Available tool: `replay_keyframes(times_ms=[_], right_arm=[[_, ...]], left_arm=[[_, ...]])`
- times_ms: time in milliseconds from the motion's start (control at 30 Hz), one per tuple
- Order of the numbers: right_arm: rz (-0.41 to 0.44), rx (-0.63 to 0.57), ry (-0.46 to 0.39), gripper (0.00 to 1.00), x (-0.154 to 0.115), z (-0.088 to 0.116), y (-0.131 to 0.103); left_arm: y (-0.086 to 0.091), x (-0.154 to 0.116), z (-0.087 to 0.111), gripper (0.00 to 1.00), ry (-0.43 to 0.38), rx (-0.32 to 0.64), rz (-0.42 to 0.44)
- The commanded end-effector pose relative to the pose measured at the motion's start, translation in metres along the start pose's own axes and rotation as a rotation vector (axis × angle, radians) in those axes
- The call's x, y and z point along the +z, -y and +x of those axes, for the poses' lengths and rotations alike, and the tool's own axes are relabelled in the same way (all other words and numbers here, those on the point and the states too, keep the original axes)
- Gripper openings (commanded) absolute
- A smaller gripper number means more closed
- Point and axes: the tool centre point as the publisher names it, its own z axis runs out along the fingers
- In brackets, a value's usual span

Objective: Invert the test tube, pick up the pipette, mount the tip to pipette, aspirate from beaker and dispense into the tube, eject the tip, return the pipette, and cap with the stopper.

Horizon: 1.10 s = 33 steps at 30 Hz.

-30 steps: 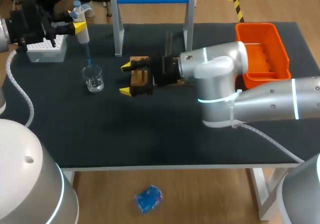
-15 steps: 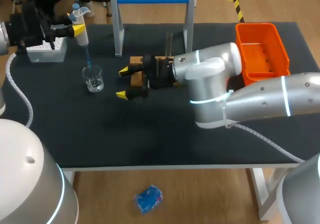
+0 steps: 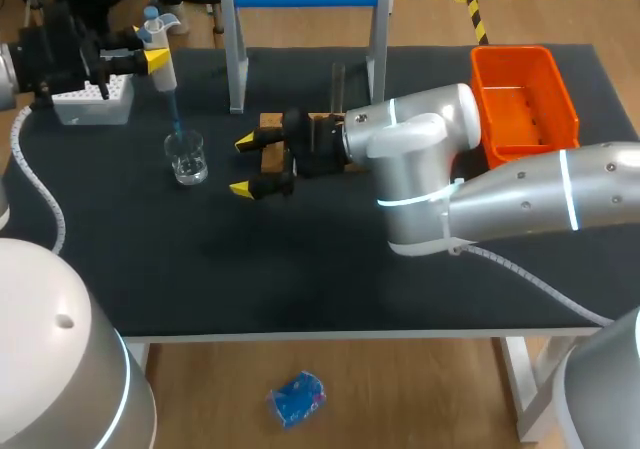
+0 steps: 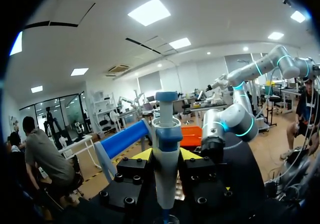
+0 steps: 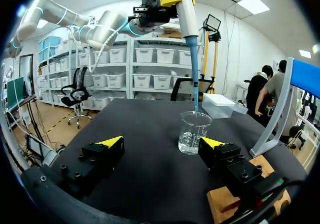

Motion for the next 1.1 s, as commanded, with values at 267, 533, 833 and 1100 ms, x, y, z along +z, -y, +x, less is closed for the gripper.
replay_keyframes(times_ms=[267, 533, 833, 1100], right_arm=[[0.0, 0.0, -0.001, 1.0, 0.0, 0.0, 0.0], [0.0, 0.0, -0.001, 1.0, 0.0, 0.0, 0.0], [0.0, 0.0, -0.001, 1.0, 0.0, 0.0, 0.0], [0.0, 0.0, -0.001, 1.0, 0.0, 0.0, 0.0]], left_arm=[[-0.015, 0.018, -0.005, 0.0, -0.011, -0.004, 0.0], [-0.027, 0.014, -0.008, 0.0, -0.007, 0.001, -0.003], [-0.044, 0.016, -0.011, 0.0, -0.012, -0.019, -0.012], [-0.051, 0.021, -0.011, 0.0, -0.022, -0.039, -0.016]])
